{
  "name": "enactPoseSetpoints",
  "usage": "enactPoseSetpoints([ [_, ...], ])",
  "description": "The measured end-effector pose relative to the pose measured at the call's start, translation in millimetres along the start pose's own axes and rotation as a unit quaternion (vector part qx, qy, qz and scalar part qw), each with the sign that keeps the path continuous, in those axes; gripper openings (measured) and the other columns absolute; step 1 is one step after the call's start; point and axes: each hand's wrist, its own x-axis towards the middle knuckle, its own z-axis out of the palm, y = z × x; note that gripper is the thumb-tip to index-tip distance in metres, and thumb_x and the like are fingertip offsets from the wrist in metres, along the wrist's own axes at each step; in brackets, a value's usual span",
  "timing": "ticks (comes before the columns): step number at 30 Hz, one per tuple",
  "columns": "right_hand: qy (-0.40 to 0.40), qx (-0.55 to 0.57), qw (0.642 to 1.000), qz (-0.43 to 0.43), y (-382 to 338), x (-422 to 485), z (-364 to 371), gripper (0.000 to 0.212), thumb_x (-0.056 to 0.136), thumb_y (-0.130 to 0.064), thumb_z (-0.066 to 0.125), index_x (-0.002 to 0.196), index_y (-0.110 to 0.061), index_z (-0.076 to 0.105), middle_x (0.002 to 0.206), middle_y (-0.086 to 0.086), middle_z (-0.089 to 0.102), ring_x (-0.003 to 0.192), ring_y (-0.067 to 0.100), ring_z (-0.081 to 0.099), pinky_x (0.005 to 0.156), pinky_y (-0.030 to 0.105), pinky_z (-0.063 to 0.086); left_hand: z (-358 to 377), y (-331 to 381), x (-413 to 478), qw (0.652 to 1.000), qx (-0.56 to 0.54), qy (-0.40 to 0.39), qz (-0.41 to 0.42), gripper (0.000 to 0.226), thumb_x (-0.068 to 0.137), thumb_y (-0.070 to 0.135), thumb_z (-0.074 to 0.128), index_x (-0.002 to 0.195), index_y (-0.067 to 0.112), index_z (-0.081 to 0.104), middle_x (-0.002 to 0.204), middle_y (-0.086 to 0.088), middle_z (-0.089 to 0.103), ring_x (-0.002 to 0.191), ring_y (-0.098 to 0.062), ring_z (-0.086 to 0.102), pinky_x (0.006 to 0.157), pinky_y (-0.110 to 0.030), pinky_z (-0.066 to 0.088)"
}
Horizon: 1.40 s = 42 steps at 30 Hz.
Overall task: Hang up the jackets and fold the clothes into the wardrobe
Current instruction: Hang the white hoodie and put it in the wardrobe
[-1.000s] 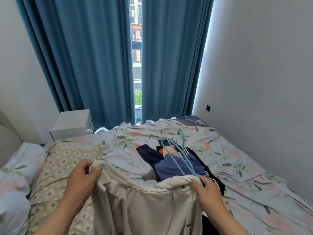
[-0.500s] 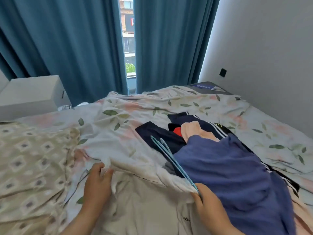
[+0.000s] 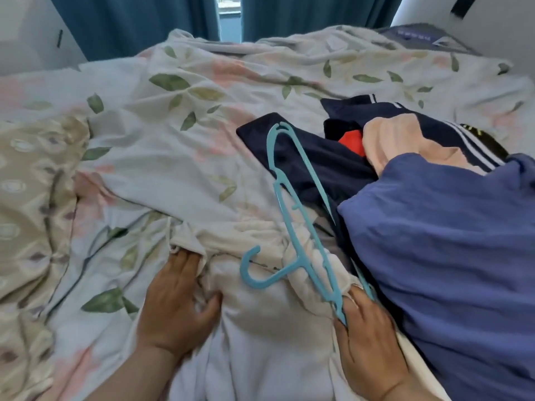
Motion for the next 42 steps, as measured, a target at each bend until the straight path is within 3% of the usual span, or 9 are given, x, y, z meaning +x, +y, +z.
enactPoseSetpoints([
  [12,0.040,-0.005,0.999,-0.020,-3,-2,2,0.054,0.103,-0.033,0.029,0.106,-0.004,0.075,0.116,0.017,0.069,0.096,0.036,0.070,0.087,0.041,0.044,5,-4,-1,0.996,0.072,-0.043,-0.024,0.090,0.070,0.052,0.050,0.144,0.000,0.041,0.148,-0.021,0.041,0.131,-0.041,0.046,0.093,-0.052,0.047],
  [19,0.107,-0.006,0.994,-0.035,2,-1,0,0.034,0.087,-0.024,0.053,0.101,-0.005,0.077,0.114,0.015,0.071,0.092,0.033,0.072,0.086,0.040,0.048,6,-1,4,0.998,0.064,0.008,0.011,0.091,0.071,0.052,0.049,0.150,0.009,0.033,0.157,-0.012,0.031,0.136,-0.033,0.041,0.090,-0.047,0.048],
  [25,0.089,0.075,0.993,0.004,0,-9,-13,0.043,0.096,-0.029,0.043,0.116,-0.002,0.070,0.126,0.020,0.063,0.104,0.035,0.069,0.085,0.038,0.053,13,-6,-3,0.998,0.025,0.044,0.031,0.089,0.076,0.057,0.042,0.154,0.015,0.026,0.161,-0.004,0.022,0.145,-0.022,0.028,0.106,-0.045,0.039],
  [27,0.099,0.132,0.985,0.055,-13,-15,-32,0.035,0.091,-0.021,0.052,0.118,-0.008,0.070,0.126,0.017,0.060,0.099,0.035,0.068,0.078,0.036,0.057,10,-11,-3,0.998,-0.020,0.049,0.025,0.085,0.082,0.054,0.043,0.156,0.020,0.018,0.162,0.001,0.015,0.147,-0.018,0.022,0.111,-0.043,0.034],
  [30,0.146,0.167,0.971,0.093,-29,-26,-70,0.032,0.093,-0.020,0.052,0.116,-0.035,0.067,0.110,-0.015,0.057,0.096,0.011,0.059,0.078,0.027,0.048,7,-19,4,0.990,-0.115,0.082,0.014,0.077,0.092,0.034,0.053,0.156,0.023,0.012,0.162,0.001,0.016,0.147,-0.018,0.021,0.115,-0.036,0.026],
  [33,0.179,0.239,0.945,0.136,-40,-41,-114,0.037,0.099,-0.016,0.051,0.108,-0.052,0.059,0.090,-0.019,0.062,0.079,0.003,0.058,0.067,0.019,0.045,0,-17,10,0.978,-0.179,0.101,-0.033,0.057,0.094,0.023,0.055,0.147,0.013,0.034,0.148,-0.011,0.040,0.134,-0.028,0.039,0.109,-0.042,0.035],
  [36,0.138,0.321,0.924,0.156,-42,-60,-157,0.051,0.098,-0.012,0.053,0.095,-0.062,0.063,0.065,-0.020,0.062,0.055,0.000,0.053,0.051,0.009,0.039,-9,-9,2,0.971,-0.203,0.109,-0.067,0.014,0.096,0.020,0.054,0.103,0.008,0.058,0.103,-0.014,0.058,0.100,-0.035,0.055,0.080,-0.041,0.043],
  [38,0.066,0.319,0.933,0.152,-39,-68,-181,0.048,0.099,-0.013,0.053,0.094,-0.059,0.065,0.059,-0.017,0.059,0.051,-0.001,0.049,0.049,0.009,0.036,-26,-2,-5,0.955,-0.252,0.101,-0.118,0.021,0.097,0.023,0.053,0.084,0.007,0.058,0.089,-0.015,0.060,0.088,-0.036,0.057,0.071,-0.040,0.040],
  [42,-0.060,0.314,0.931,0.175,-34,-68,-197,0.040,0.100,-0.017,0.053,0.094,-0.054,0.069,0.056,-0.011,0.053,0.052,0.001,0.043,0.051,0.013,0.035,-76,-9,-13,0.911,-0.345,0.090,-0.206,0.028,0.100,0.031,0.045,0.103,0.009,0.062,0.102,-0.011,0.058,0.097,-0.033,0.055,0.078,-0.039,0.039],
])
